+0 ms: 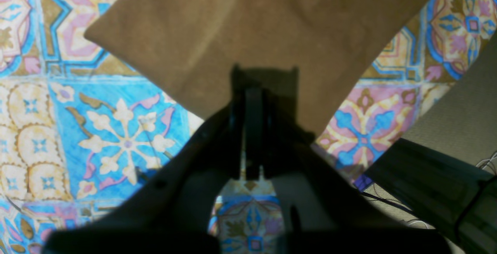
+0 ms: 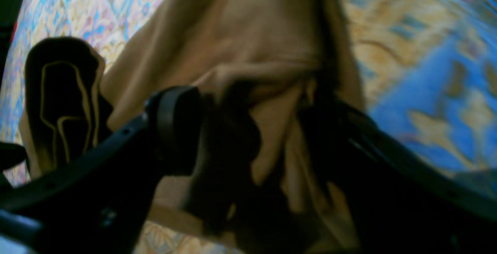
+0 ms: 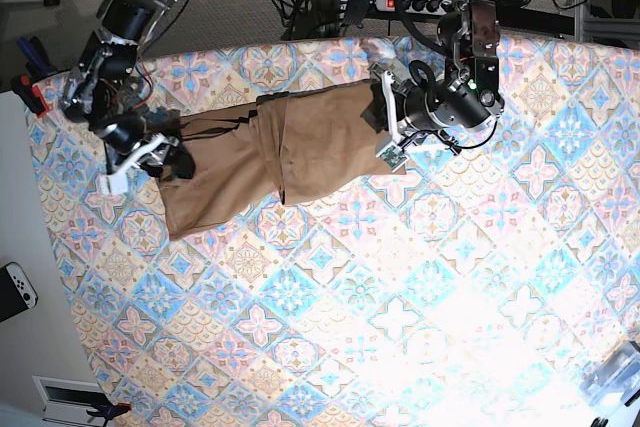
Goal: Layout the t-shirt on the table in an organized manner, then fold the t-shirt properly
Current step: 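Lift the strip end with the right gripper and fold it over the middle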
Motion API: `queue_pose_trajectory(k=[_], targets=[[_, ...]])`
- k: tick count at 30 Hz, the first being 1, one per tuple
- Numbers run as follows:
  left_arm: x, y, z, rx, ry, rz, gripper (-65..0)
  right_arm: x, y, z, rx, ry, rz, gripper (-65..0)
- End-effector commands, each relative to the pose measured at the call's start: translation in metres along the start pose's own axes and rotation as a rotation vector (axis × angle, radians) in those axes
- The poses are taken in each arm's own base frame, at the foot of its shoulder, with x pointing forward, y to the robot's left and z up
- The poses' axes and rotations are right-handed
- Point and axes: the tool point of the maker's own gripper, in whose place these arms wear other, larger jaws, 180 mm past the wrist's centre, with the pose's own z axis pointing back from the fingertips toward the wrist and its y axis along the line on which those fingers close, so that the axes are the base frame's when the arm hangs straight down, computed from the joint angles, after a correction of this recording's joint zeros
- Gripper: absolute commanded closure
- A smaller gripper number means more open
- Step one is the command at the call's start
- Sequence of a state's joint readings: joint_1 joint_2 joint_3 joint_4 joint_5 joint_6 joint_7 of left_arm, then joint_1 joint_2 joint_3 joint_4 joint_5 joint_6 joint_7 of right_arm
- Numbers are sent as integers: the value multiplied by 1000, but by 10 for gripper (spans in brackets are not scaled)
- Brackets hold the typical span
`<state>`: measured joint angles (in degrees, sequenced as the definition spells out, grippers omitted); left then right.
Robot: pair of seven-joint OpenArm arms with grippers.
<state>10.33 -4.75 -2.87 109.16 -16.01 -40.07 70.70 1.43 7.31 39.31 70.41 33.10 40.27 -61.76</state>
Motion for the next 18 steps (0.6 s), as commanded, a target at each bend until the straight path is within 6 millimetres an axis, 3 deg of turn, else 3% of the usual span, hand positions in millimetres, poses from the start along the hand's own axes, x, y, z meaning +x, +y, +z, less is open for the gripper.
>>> queue_pose_trajectory(k=[1,3,7,9,13,18], targets=[[9,6,6,20,-37,0,0,-16,2,-4,-5,86,16,-362],[7,12,8,34,-38,14,0,-17,7,-7,6,99,30,-263],[8,12,8,36,-39,14,0,-20,10,-9,14,116,41,0],[7,12,8,35,-38,15,0,-25,9,-8,9,154,47,0],[8,11,8,33,-40,16,0,-26,-14,6,-64,221,92,0],[10,10,8,29,-45,15,0,31,-30,11,-147,202,201,0]])
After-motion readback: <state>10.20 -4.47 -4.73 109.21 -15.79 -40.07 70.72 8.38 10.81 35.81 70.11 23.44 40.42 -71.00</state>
